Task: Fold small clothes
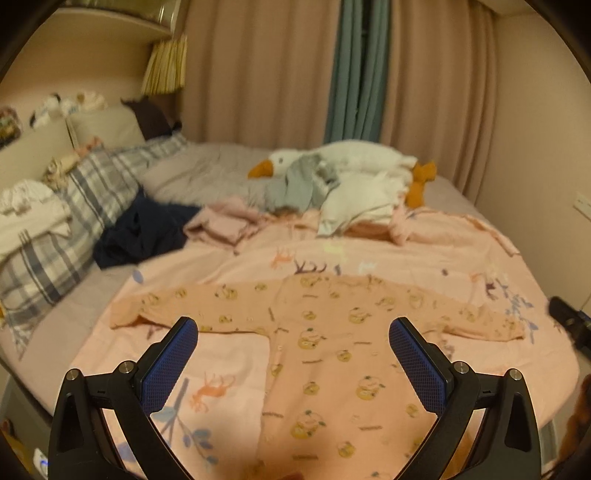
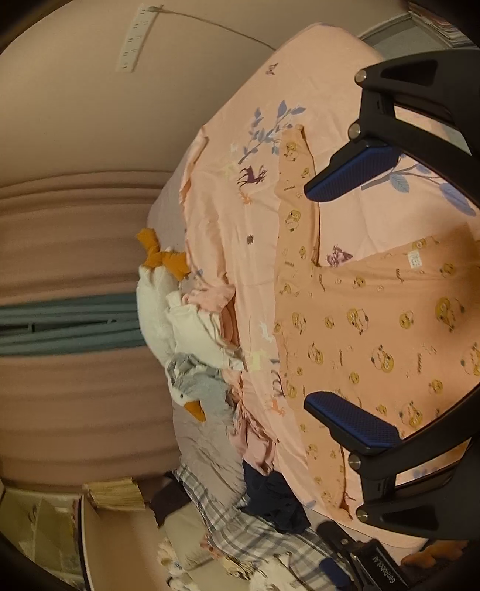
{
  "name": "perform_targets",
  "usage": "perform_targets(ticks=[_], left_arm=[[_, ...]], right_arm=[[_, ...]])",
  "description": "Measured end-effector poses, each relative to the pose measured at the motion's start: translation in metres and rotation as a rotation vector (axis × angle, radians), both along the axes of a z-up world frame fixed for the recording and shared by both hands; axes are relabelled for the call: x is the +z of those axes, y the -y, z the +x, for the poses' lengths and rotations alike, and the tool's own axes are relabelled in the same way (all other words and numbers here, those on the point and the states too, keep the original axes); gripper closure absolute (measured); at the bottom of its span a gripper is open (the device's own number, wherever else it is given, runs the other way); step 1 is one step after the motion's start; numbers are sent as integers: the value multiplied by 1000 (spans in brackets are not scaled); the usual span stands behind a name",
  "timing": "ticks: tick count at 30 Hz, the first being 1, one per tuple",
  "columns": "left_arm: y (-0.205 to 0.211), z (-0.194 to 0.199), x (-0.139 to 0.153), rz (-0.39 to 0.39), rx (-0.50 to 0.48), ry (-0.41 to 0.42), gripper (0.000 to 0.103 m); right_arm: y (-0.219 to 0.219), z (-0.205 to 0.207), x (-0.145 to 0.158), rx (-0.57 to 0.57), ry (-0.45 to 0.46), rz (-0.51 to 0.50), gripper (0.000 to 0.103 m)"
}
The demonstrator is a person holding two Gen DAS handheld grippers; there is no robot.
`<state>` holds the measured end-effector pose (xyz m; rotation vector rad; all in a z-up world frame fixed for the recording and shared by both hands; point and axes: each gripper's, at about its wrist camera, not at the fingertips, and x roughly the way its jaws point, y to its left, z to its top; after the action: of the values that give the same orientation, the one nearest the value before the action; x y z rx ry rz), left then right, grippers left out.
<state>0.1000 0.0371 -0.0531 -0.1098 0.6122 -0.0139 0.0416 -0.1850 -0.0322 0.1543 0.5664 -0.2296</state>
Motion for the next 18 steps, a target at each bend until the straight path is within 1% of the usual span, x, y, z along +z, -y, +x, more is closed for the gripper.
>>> perform_targets(ticks=[1,2,3,4,5,6,7,8,10,11,13,14,15,17,18], left_arm=[[-7,12,-7,-27,-10,-22,0],[-17,26,-17,-75,-16,-54,0],[-29,41,-29,-142,-15,-84,0],[-41,57,-42,-205,-33,-105,0],[-48,68,-52,-252,-65,-117,0],[-58,84,-68,-309,-87,-150,0],[-65,96,-81,-335,-69,-192,0],[-71,110,-96,-351,-34,-239,0],[-81,134,-127,-361,3,-312,1],[-83,143,-139,-365,3,-333,2],[-84,155,-160,-403,-7,-378,2],[-84,163,-175,-436,-9,-432,5],[-82,168,-183,-459,-12,-461,7],[-76,171,-196,-503,-30,-504,22],[-74,174,-202,-520,-39,-513,22]], right_arm=[[12,9,-5,-10,-13,12,0],[28,19,-12,-19,-35,23,0],[47,31,-20,-28,-60,30,0],[66,42,-28,-42,-84,33,0],[82,50,-35,-62,-110,32,0],[102,61,-45,-103,-153,21,0],[119,70,-54,-141,-189,6,0],[143,82,-69,-200,-246,-20,0],[176,98,-90,-266,-325,-41,0],[192,104,-102,-285,-362,-44,0],[221,114,-124,-286,-422,-24,1],[235,118,-136,-292,-446,-4,1],[243,118,-142,-303,-455,10,1],[258,120,-151,-325,-461,47,1],[266,121,-155,-329,-460,73,1]])
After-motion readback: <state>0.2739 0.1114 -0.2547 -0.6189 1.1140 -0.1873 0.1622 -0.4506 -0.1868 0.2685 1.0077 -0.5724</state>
